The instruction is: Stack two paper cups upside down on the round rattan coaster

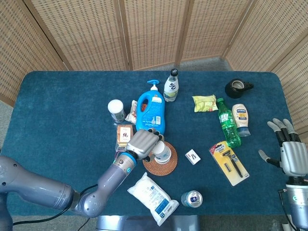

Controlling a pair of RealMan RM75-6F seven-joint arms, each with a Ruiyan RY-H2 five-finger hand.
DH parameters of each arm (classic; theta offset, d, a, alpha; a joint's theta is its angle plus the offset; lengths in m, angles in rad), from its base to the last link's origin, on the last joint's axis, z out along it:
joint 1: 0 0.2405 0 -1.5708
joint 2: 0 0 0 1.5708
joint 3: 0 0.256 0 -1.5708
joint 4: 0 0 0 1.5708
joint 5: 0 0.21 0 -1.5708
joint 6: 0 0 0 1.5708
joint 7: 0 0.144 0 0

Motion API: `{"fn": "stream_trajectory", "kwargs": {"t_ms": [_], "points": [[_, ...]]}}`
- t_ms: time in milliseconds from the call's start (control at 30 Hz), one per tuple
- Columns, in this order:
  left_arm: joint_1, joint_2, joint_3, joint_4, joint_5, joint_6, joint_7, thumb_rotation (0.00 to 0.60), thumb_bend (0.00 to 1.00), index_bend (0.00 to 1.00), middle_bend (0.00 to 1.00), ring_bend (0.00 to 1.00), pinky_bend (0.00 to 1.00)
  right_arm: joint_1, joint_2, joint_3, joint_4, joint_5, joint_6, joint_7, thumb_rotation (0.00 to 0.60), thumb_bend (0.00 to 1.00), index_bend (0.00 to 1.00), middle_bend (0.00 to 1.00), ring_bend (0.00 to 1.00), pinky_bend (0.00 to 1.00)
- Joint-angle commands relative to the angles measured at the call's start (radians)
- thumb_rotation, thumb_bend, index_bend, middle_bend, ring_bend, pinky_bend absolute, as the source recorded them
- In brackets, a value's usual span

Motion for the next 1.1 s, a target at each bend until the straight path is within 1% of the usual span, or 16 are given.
{"fn": "stream_trajectory", "kwargs": {"t_ms": [33, 267, 333, 400, 600, 667, 733, 800, 900, 967, 1033, 1100], "points": [[-0.017, -0.015, -0.003, 0.014, -0.015, 0.008, 0.011, 0.6, 0.39, 0.33, 0.29, 0.18, 0.4, 0.0, 0.001, 0.0, -0.001, -0.001, 0.001, 0.001, 0.6, 0.23, 0.16, 0.15, 0.0, 0.22], [-0.053, -0.052, 0.0, 0.056, -0.05, 0.031, 0.044, 0.6, 0.39, 0.33, 0.29, 0.17, 0.39, -0.005, 0.006, -0.001, -0.006, -0.003, 0.009, 0.008, 0.6, 0.23, 0.16, 0.15, 0.0, 0.22], [-0.058, -0.058, 0.0, 0.062, -0.059, 0.035, 0.05, 0.6, 0.39, 0.31, 0.27, 0.16, 0.39, -0.006, 0.008, -0.001, -0.006, -0.004, 0.012, 0.009, 0.6, 0.23, 0.16, 0.15, 0.0, 0.22], [-0.062, -0.064, 0.006, 0.069, -0.056, 0.041, 0.058, 0.6, 0.39, 0.28, 0.23, 0.13, 0.38, -0.007, 0.009, -0.002, -0.008, -0.005, 0.014, 0.01, 0.6, 0.23, 0.16, 0.15, 0.0, 0.22], [-0.054, -0.076, 0.012, 0.083, -0.034, 0.04, 0.045, 0.6, 0.39, 0.13, 0.04, 0.01, 0.35, -0.007, 0.009, -0.004, -0.008, -0.008, 0.013, 0.011, 0.6, 0.23, 0.16, 0.15, 0.0, 0.22], [-0.047, -0.078, 0.012, 0.085, -0.028, 0.036, 0.036, 0.6, 0.39, 0.09, 0.01, 0.0, 0.34, -0.008, 0.009, -0.005, -0.009, -0.01, 0.015, 0.011, 0.6, 0.23, 0.16, 0.15, 0.0, 0.22], [-0.042, -0.079, 0.015, 0.087, -0.024, 0.031, 0.028, 0.6, 0.39, 0.04, 0.0, 0.0, 0.32, -0.011, 0.011, -0.007, -0.012, -0.012, 0.019, 0.011, 0.6, 0.23, 0.16, 0.15, 0.0, 0.22], [-0.036, -0.077, 0.02, 0.086, -0.017, 0.029, 0.024, 0.6, 0.38, 0.03, 0.0, 0.0, 0.32, -0.011, 0.012, -0.007, -0.013, -0.013, 0.02, 0.011, 0.6, 0.23, 0.16, 0.15, 0.0, 0.22], [-0.019, -0.061, 0.029, 0.069, 0.003, 0.037, 0.013, 0.6, 0.39, 0.02, 0.0, 0.0, 0.32, -0.011, 0.013, -0.007, -0.013, -0.015, 0.021, 0.012, 0.6, 0.23, 0.16, 0.15, 0.0, 0.22], [0.003, -0.033, 0.043, 0.034, 0.031, 0.047, 0.001, 0.6, 0.38, 0.02, 0.0, 0.0, 0.32, -0.015, 0.014, -0.012, -0.015, -0.018, 0.024, 0.011, 0.6, 0.23, 0.16, 0.15, 0.0, 0.22], [0.031, 0.003, 0.064, -0.011, 0.074, 0.061, -0.014, 0.6, 0.38, 0.02, 0.0, 0.0, 0.32, -0.017, 0.014, -0.016, -0.017, -0.022, 0.026, 0.011, 0.6, 0.23, 0.16, 0.15, 0.0, 0.22], [0.076, 0.056, 0.103, -0.073, 0.144, 0.081, -0.034, 0.6, 0.38, 0.02, 0.0, 0.0, 0.31, -0.021, 0.014, -0.021, -0.02, -0.027, 0.029, 0.008, 0.6, 0.23, 0.16, 0.15, 0.0, 0.22]]}}
